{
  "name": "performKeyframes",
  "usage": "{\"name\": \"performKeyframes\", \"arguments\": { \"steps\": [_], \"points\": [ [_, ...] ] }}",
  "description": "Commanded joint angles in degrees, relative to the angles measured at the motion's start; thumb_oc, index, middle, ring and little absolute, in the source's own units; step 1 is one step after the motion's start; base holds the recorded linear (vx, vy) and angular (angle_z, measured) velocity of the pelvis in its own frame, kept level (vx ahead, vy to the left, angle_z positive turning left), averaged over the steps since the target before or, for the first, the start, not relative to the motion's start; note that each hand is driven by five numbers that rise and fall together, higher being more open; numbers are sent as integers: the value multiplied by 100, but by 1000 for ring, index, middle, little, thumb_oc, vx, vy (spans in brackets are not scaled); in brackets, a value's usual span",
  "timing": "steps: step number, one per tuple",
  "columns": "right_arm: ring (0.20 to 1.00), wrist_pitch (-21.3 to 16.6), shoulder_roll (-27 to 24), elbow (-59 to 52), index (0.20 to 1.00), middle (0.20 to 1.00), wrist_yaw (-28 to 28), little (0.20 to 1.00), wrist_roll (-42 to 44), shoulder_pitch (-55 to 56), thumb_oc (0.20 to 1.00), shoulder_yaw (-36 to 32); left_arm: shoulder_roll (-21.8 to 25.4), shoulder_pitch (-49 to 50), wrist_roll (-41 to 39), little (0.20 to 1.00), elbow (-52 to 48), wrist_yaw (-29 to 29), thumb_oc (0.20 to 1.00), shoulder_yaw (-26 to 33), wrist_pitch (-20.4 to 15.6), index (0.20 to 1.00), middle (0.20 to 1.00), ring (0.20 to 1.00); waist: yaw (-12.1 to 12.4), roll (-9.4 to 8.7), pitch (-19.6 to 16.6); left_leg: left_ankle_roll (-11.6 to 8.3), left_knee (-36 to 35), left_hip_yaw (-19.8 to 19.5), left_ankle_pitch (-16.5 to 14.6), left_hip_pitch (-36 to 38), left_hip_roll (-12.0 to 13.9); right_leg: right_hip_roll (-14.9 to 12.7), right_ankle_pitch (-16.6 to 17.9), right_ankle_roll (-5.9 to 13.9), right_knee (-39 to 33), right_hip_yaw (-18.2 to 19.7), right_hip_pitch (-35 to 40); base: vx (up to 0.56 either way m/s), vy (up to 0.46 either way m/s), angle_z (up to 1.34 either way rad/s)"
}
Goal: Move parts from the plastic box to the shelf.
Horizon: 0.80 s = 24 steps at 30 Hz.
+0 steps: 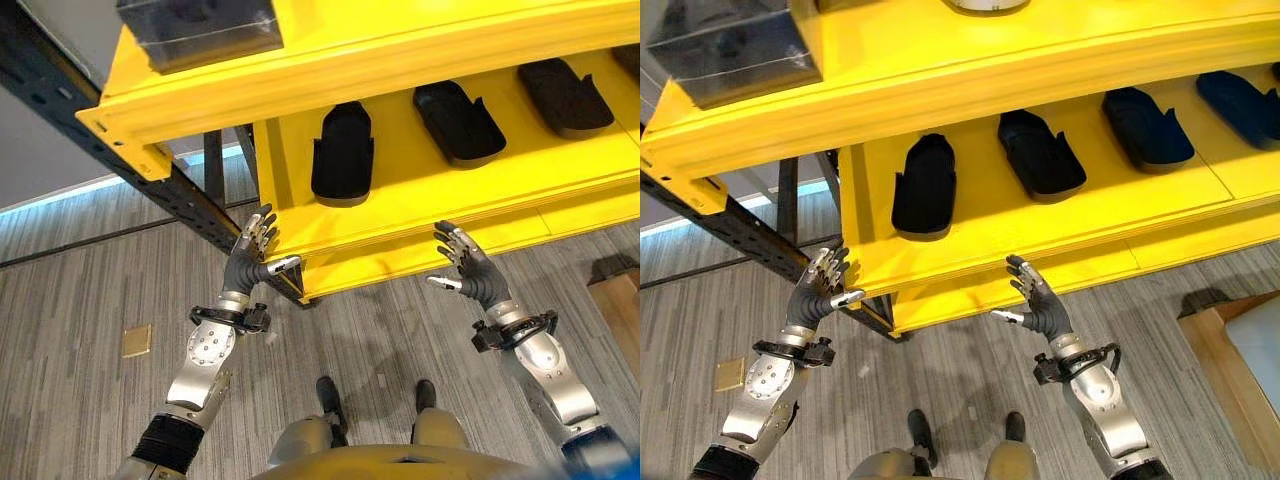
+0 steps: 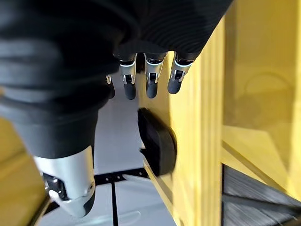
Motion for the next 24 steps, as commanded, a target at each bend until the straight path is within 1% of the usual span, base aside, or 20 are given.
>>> {"name": "performKeyframes", "arguments": {
  "steps": [1,4,9,10,11,13,17,18,19,21,24],
  "points": [
    [1000,-402,8,-318,1000,1000,-240,1000,-323,-623,1000,78,30,-230,157,1000,-210,122,1000,164,-447,1000,1000,1000,53,-199,-278,-426,-58,89,496,-210,475,-398,757,387,-34,-62,119,78,8,-11],
    [1000,-450,70,-239,1000,1000,-506,1000,-466,-1203,1000,116,50,-335,148,1000,-235,203,1000,170,-461,1000,1000,1000,112,-185,-271,-423,-78,78,505,-256,465,-410,761,382,-92,-117,91,23,-1,-5],
    [1000,-501,269,355,1000,1000,-975,1000,-505,-2205,1000,252,69,-480,107,1000,-325,339,1000,130,-507,1000,1000,1000,288,-150,-213,-439,-80,-20,538,-398,449,-409,755,373,-153,-263,71,2,-27,12],
    [1000,-523,454,792,1000,1000,-1220,1000,-421,-2726,1000,312,71,-542,23,1000,-422,333,1000,23,-533,1000,1000,1000,408,-108,-165,-454,-80,-78,564,-467,442,-400,734,363,-181,-345,73,-14,-45,36],
    [1000,-534,568,1021,1000,1000,-1336,1000,-335,-2988,1000,352,77,-547,27,1000,-492,344,1000,-21,-541,1000,1000,1000,481,-80,-128,-465,-80,-110,579,-498,440,-395,720,355,-196,-401,90,-12,-39,40],
    [1000,-539,611,1097,1000,1000,-1351,1000,-292,-3056,1000,366,78,-536,9,1000,-511,333,1000,-33,-539,1000,1000,1000,500,-72,-105,-463,-80,-126,579,-503,438,-395,715,349,-198,-423,104,-2,-19,19],
    [1000,-507,775,1536,1000,1000,-1483,1000,7,-3502,1000,448,94,-522,-93,1000,-624,302,1000,-135,-487,1000,1000,1000,648,-20,-27,-459,-80,-183,594,-551,416,-400,691,338,-213,-484,132,-6,-12,8],
    [1000,-512,776,1548,1000,1000,-1481,1000,10,-3514,1000,450,95,-523,-94,1000,-627,302,1000,-131,-484,1000,1000,1000,645,-21,-21,-459,-80,-184,594,-550,415,-400,692,338,-214,-485,134,-19,-5,6],
    [1000,-511,778,1802,1000,1000,-1568,1000,66,-3783,1000,438,114,-509,-151,1000,-683,286,1000,-152,-490,1000,1000,1000,705,3,11,-462,-80,-202,606,-582,401,-414,684,336,-222,-514,132,-19,0,4],
    [1000,-517,759,2025,1000,1000,-1665,1000,125,-4035,1000,425,143,-506,-206,1000,-732,263,1000,-175,-496,1000,1000,1000,737,27,34,-470,-80,-212,620,-602,397,-417,679,329,-221,-522,116,-16,-1,8],
    [1000,-501,640,2268,1000,1000,-1835,1000,102,-4447,1000,430,225,-618,-246,1000,-767,255,1000,-260,-499,1000,1000,1000,762,51,86,-476,-80,-205,623,-633,399,-413,672,318,-205,-507,50,-10,-1,4]
  ]
}}
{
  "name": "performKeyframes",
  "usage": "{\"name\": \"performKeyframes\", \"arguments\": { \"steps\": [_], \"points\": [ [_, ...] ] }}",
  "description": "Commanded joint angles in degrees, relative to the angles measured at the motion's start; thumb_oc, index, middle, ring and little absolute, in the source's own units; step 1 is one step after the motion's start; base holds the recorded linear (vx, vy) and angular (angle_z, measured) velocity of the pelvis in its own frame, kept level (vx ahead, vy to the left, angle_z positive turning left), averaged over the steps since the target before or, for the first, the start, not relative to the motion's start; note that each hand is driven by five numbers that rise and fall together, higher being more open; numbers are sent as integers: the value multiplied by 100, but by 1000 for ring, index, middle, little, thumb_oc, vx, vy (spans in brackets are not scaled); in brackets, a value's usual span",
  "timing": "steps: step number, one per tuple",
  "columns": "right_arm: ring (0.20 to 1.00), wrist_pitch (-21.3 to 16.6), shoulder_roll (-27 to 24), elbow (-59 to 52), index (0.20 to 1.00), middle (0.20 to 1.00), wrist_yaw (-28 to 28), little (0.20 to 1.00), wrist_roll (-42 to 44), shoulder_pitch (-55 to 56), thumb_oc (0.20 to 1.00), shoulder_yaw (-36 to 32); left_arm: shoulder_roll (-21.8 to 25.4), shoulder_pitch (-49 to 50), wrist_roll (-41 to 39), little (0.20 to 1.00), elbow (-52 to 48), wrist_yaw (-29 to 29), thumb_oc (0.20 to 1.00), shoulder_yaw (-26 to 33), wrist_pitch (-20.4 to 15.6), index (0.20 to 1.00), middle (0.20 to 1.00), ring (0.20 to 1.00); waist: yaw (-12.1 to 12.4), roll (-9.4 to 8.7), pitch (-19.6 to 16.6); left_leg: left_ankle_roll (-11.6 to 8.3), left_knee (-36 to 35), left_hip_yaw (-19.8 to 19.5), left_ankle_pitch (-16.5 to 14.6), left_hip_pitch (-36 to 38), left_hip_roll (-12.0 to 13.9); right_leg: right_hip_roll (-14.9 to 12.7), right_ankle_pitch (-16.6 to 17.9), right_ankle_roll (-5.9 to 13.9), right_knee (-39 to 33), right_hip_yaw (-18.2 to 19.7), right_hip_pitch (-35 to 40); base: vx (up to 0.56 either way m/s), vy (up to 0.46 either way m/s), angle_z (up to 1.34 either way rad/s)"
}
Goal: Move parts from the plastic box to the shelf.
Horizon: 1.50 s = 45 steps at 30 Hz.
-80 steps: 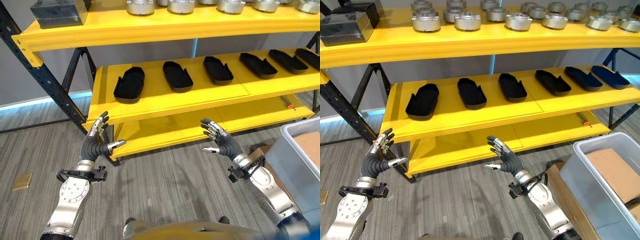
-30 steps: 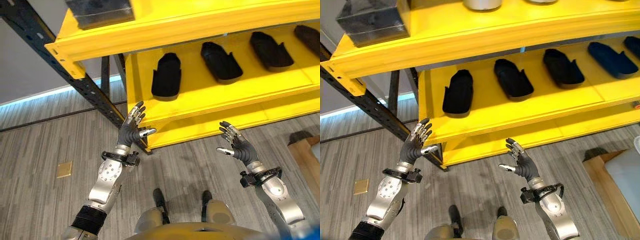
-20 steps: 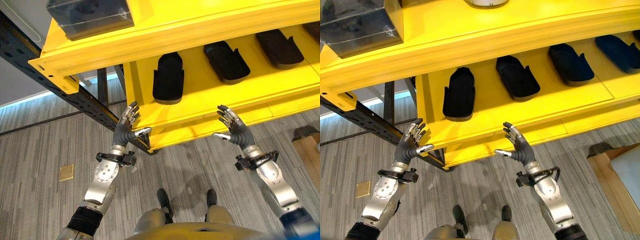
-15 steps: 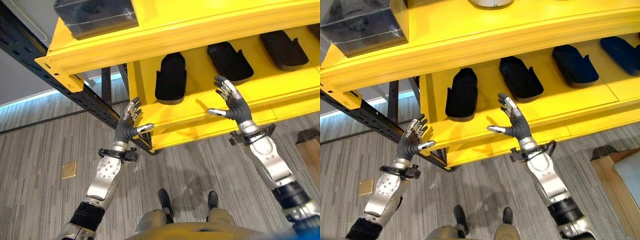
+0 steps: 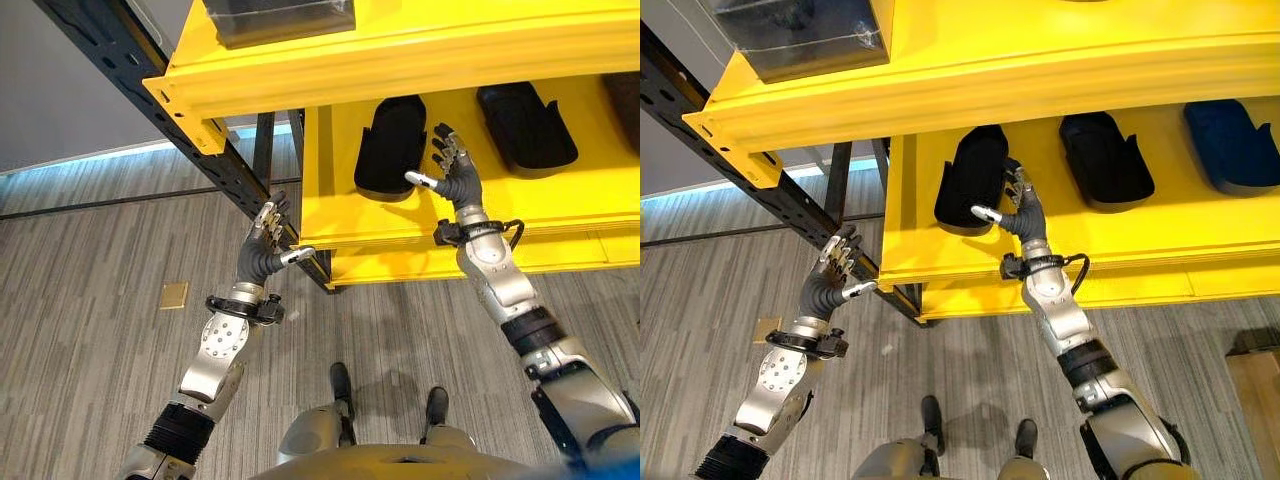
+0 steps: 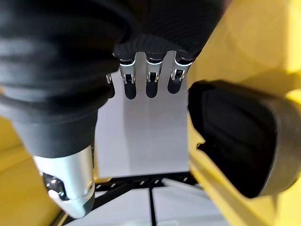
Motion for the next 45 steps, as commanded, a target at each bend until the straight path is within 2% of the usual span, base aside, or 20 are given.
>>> {"name": "performKeyframes", "arguments": {
  "steps": [1,7,15,19,20,21,22,30,38,45],
  "points": [
    [1000,-366,-80,-288,1000,1000,-198,1000,64,-788,1000,21,261,-334,-129,1000,-527,7,1000,100,-389,1000,1000,1000,-19,-287,210,-570,-1,158,544,-148,409,-484,441,326,241,-40,114,0,0,0],
    [1000,-338,-221,64,1000,1000,-333,1000,90,-1272,1000,87,259,-821,-176,1000,-650,48,1000,-109,-426,1000,1000,1000,-50,-260,307,-590,-1,187,555,-175,445,-461,396,304,257,-5,27,-12,-3,-1],
    [1000,-236,-93,363,1000,1000,-267,1000,368,-1599,1000,373,-157,-1811,-927,1000,-445,-53,1000,-698,-371,1000,1000,1000,-235,-278,387,-623,-1,229,583,-142,502,-412,331,251,360,53,-74,-29,-4,-5],
    [1000,-211,-19,474,1000,1000,-246,1000,457,-1729,1000,541,-350,-2751,-901,1000,153,327,1000,-791,-467,1000,1000,1000,-341,-300,475,-654,-1,235,622,-145,548,-375,286,217,466,77,-159,-45,-20,-4],
    [1000,-206,46,564,1000,1000,-260,1000,514,-1805,1000,636,-364,-3204,-733,1000,487,576,1000,-817,-491,1000,1000,1000,-387,-317,482,-671,-1,242,643,-161,579,-351,264,202,513,78,-208,-35,-17,-1],
    [1000,-209,44,571,1000,1000,-259,1000,516,-1819,1000,635,-369,-3225,-725,1000,504,586,1000,-822,-498,1000,1000,1000,-387,-315,491,-672,-1,240,645,-163,580,-350,260,201,520,78,-213,-55,-28,-1],
    [1000,-202,118,588,1000,1000,-231,1000,649,-1856,1000,703,-429,-3643,-612,1000,889,857,1000,-796,-514,1000,1000,1000,-429,-320,538,-681,-1,253,662,-169,611,-321,230,183,606,81,-273,-35,-16,-2],
    [1000,-238,302,748,1000,1000,-292,1000,792,-2122,1000,893,-618,-4714,62,1000,2005,1707,1000,-833,-491,1000,1000,1000,-531,-323,657,-713,-1,270,725,-249,671,-285,201,157,779,137,-503,-35,-9,-2],
    [1000,-265,508,889,1000,1000,-402,1000,922,-2406,1000,1075,-773,-5503,223,1000,2931,2131,1000,-1018,-379,1000,1000,1000,-648,-327,720,-713,-1,320,766,-332,722,-259,206,141,905,241,-759,-34,6,-6],
    [1000,-258,676,1272,1000,1000,-540,1000,946,-2904,1000,1244,-673,-6067,72,1000,3787,2324,1000,-1077,-254,1000,1000,1000,-712,-342,794,-719,-1,379,783,-402,729,-251,213,146,1023,333,-979,-20,12,-8]
  ]
}}
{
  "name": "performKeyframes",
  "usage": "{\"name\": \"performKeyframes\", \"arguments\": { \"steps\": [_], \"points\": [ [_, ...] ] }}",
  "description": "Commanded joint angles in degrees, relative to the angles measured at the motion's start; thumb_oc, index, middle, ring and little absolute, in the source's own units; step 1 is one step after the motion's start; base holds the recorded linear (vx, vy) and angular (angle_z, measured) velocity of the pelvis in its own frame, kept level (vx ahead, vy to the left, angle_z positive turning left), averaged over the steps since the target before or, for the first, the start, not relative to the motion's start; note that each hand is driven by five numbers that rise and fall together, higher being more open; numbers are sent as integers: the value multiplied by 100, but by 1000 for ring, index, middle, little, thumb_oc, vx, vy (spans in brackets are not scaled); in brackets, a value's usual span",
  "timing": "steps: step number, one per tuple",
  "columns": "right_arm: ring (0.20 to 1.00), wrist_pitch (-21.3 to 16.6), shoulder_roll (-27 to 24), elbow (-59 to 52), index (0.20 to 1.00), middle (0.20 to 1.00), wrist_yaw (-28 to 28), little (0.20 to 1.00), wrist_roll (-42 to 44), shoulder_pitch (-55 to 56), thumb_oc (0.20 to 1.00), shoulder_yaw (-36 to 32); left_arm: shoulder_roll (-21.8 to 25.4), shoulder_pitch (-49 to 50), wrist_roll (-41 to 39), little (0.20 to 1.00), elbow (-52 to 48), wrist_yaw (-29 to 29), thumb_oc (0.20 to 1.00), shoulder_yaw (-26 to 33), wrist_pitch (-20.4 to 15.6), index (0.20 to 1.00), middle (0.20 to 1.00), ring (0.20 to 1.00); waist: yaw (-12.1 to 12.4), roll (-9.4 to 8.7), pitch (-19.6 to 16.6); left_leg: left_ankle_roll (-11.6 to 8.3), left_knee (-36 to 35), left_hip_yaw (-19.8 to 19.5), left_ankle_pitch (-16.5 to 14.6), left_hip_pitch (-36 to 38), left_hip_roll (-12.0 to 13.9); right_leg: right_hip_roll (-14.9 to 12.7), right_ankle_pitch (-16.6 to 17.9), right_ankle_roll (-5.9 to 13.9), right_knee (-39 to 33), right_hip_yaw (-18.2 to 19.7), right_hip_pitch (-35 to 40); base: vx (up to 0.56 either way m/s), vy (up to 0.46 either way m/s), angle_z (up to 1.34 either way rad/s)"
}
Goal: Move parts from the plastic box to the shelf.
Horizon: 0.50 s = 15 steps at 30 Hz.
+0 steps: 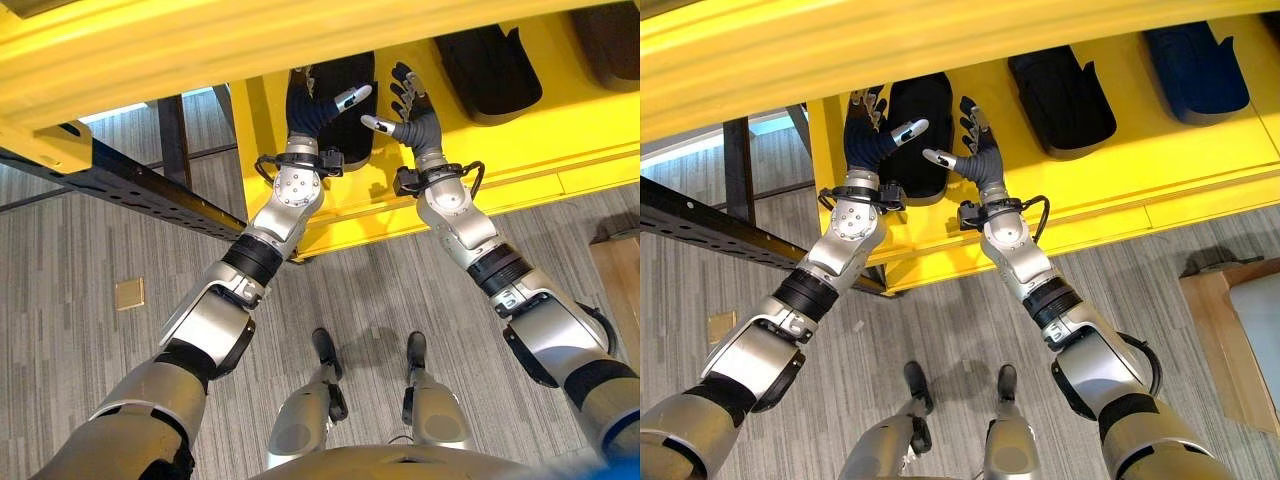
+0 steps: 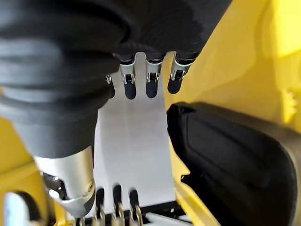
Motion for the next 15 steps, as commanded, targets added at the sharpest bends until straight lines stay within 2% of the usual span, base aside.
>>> {"name": "performKeyframes", "arguments": {
  "steps": [1,7,11,15],
  "points": [
    [1000,-299,223,196,1000,1000,-85,1000,117,-929,1000,97,116,-777,190,1000,337,133,1000,31,-136,1000,1000,1000,46,-1,35,-736,-12,48,754,-211,634,-305,181,162,804,38,-473,-35,6,-2],
    [1000,-311,235,478,1000,1000,-154,1000,157,-1282,1000,166,332,-1038,120,1000,694,177,1000,2,-88,1000,1000,1000,54,-1,84,-738,-12,44,781,-307,629,-303,204,162,851,46,-593,-3,0,-1],
    [1000,-296,56,719,1000,1000,-191,1000,136,-1593,1000,217,752,-1242,171,1000,997,134,1000,-99,-3,1000,1000,1000,108,44,135,-730,-12,19,790,-441,589,-335,219,171,907,15,-719,0,0,0],
    [1000,-296,-13,869,1000,1000,-190,1000,159,-1726,1000,261,920,-1350,201,1000,1206,106,1000,-179,36,1000,1000,1000,120,67,157,-727,-12,25,801,-495,576,-337,237,178,913,26,-781,-1,7,3]
  ]
}}
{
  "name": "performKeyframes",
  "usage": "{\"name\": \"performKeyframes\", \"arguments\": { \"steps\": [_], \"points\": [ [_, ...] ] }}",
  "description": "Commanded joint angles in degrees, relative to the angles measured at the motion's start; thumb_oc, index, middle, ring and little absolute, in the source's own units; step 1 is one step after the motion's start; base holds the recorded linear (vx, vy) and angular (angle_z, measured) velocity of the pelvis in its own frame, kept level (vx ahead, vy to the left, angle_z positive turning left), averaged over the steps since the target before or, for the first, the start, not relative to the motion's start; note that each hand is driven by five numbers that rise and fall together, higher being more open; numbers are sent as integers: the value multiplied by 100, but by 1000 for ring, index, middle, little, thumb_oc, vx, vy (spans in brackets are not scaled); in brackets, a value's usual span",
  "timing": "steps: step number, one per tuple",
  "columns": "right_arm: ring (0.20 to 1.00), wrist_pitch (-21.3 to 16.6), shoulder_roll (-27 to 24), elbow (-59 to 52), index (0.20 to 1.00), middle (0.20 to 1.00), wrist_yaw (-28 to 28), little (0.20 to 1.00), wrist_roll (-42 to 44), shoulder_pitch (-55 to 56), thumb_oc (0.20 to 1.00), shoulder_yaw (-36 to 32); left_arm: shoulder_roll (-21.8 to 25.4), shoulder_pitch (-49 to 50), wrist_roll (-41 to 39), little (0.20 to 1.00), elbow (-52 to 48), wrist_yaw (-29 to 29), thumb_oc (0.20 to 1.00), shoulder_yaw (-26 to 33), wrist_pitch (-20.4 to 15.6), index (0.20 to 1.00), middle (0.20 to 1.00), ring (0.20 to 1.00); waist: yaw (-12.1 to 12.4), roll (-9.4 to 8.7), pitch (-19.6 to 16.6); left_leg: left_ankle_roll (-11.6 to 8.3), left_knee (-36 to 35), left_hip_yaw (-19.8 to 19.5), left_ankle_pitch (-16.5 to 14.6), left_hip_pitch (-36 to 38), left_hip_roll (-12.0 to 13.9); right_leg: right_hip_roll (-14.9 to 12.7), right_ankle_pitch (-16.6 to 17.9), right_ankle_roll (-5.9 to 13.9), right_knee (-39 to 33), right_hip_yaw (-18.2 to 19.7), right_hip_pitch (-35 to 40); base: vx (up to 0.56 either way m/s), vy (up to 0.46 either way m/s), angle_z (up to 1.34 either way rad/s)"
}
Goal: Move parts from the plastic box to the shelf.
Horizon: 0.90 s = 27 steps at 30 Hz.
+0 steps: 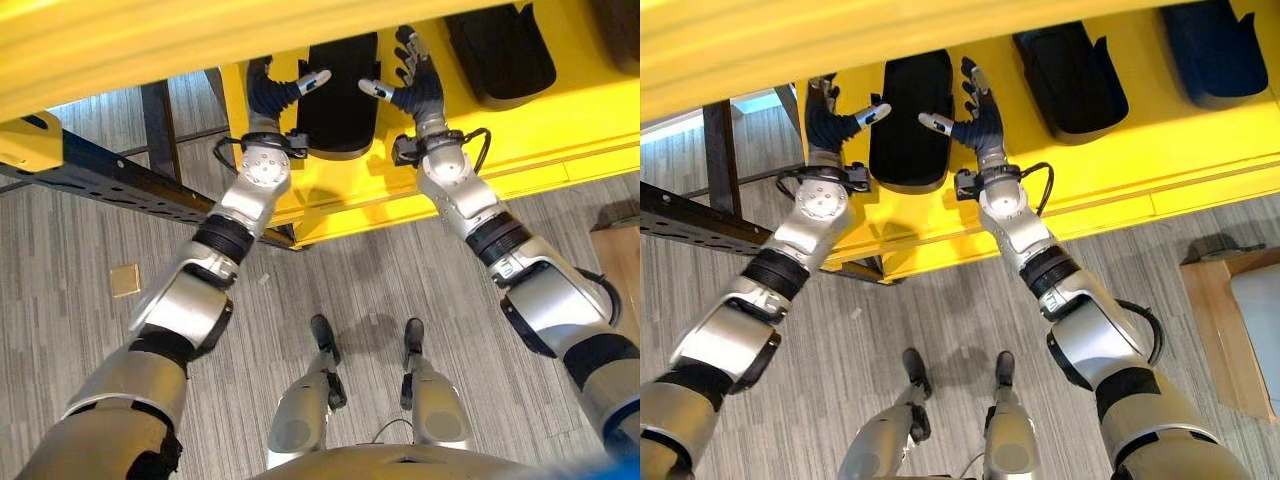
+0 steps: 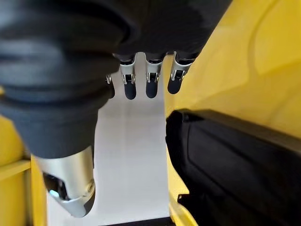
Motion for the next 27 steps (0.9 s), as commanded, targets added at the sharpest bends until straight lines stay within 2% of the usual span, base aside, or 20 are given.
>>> {"name": "performKeyframes", "arguments": {
  "steps": [1,8,21,27],
  "points": [
    [1000,-288,126,271,1000,1000,-30,1000,125,-765,1000,86,-74,-756,197,1000,442,25,1000,0,-121,1000,1000,1000,57,69,-3,-738,-22,41,785,-153,550,-347,238,179,719,31,-358,0,12,4],
    [1000,-275,-70,513,1000,1000,-6,1000,149,-1131,1000,280,84,-1154,143,1000,1061,-235,1000,-395,57,1000,1000,1000,36,155,66,-720,-22,80,756,-297,482,-390,338,214,660,75,-493,6,17,-1],
    [1000,-171,-262,496,1000,1000,67,1000,198,-1187,1000,435,-15,-1600,238,1000,1377,-614,1000,-896,401,1000,1000,1000,10,286,149,-686,-22,131,707,-336,408,-413,396,237,628,132,-572,12,8,2],
    [1000,-86,-298,543,1000,1000,117,1000,282,-1172,1000,496,-109,-1719,-30,1000,1645,-866,1000,-998,545,1000,1000,1000,11,323,177,-681,-22,144,700,-315,407,-395,376,223,649,161,-586,2,-5,-9]
  ]
}}
